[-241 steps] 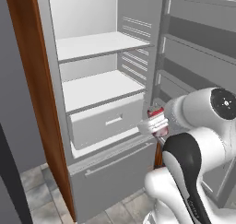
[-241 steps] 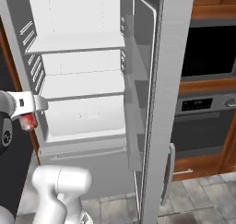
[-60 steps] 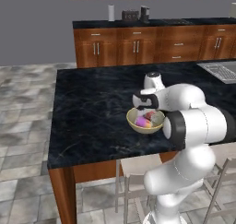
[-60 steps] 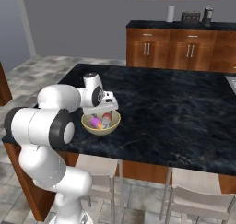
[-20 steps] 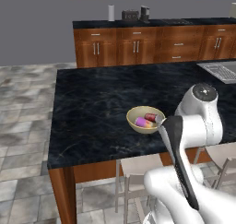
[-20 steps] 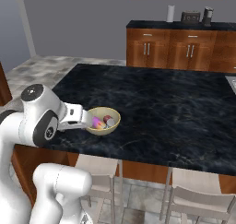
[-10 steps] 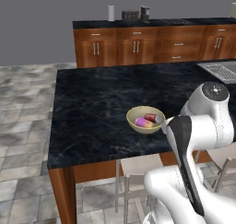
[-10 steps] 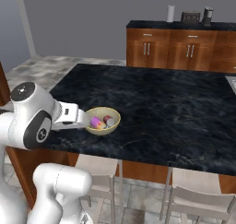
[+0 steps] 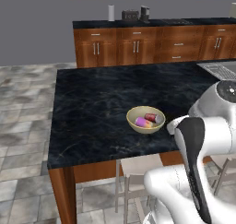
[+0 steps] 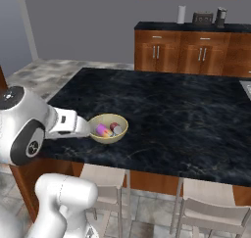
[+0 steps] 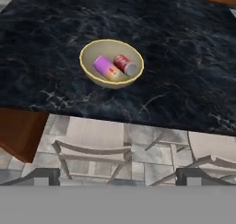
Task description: Open the fridge, grab two sodas, and place both sodas inside the bowl with ice on the dining counter.
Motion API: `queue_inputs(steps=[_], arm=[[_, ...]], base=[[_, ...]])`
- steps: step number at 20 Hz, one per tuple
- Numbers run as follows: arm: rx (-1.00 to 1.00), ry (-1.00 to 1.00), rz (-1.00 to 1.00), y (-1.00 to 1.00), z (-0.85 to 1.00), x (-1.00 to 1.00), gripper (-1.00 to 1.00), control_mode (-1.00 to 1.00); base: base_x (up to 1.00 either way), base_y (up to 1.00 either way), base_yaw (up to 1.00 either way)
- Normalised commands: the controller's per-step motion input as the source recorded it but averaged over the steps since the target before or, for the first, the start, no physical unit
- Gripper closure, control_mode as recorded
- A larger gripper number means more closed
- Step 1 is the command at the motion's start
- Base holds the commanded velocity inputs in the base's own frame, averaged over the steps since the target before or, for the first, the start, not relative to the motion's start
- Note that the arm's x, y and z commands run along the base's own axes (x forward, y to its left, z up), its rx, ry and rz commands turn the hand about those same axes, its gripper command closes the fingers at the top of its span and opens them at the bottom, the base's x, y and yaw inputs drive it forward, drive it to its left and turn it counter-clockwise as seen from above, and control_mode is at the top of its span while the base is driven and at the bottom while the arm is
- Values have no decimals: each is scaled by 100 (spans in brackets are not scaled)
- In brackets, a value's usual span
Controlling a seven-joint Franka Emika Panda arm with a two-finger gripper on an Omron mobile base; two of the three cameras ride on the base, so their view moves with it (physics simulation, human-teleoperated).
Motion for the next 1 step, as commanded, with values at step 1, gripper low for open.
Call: queue_inputs(steps=[1], arm=[[0, -18, 0, 1, 0, -50, -100, -100]], base=[[0, 0, 0]])
